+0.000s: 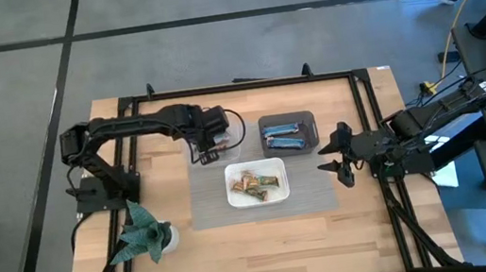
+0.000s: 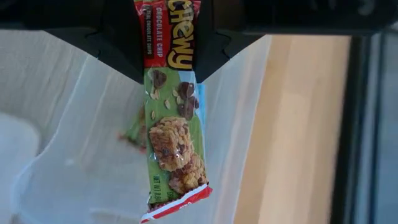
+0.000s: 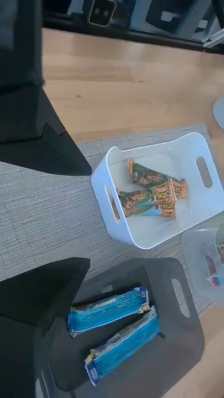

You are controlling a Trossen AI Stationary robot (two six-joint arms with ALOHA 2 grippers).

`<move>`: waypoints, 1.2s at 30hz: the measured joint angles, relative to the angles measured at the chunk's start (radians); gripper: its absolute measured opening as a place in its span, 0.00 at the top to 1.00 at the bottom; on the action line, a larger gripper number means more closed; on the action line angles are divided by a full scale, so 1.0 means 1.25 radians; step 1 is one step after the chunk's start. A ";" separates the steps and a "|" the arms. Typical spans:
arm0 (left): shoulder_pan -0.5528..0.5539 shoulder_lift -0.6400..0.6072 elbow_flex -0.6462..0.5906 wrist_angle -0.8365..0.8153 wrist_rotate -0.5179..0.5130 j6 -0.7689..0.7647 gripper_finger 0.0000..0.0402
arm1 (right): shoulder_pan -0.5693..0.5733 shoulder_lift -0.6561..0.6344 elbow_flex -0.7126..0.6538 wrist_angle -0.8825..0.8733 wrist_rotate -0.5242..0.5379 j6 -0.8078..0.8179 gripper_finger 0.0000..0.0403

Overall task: Pick and place Granola Bars by type
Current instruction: Put the red granola bar into the transparent bin, then return to Home Position

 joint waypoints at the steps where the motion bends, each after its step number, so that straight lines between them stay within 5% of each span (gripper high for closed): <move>1: 0.005 0.000 -0.002 0.010 0.019 0.009 0.72 | 0.000 0.000 0.000 0.001 0.000 -0.012 0.43; 7: 0.034 0.000 -0.064 0.103 0.116 0.078 0.72 | 0.000 0.000 0.000 0.004 0.030 -0.051 0.43; 18: 0.076 0.001 -0.202 0.242 0.119 0.110 0.72 | -0.004 0.000 0.000 0.032 0.120 -0.108 0.43; 30: 0.073 0.001 -0.209 0.263 0.115 0.128 0.71 | -0.005 0.000 0.000 0.077 0.120 -0.129 0.43; 36: 0.069 0.001 -0.209 0.262 0.115 0.110 0.63 | -0.005 0.000 0.000 0.077 0.119 -0.122 0.43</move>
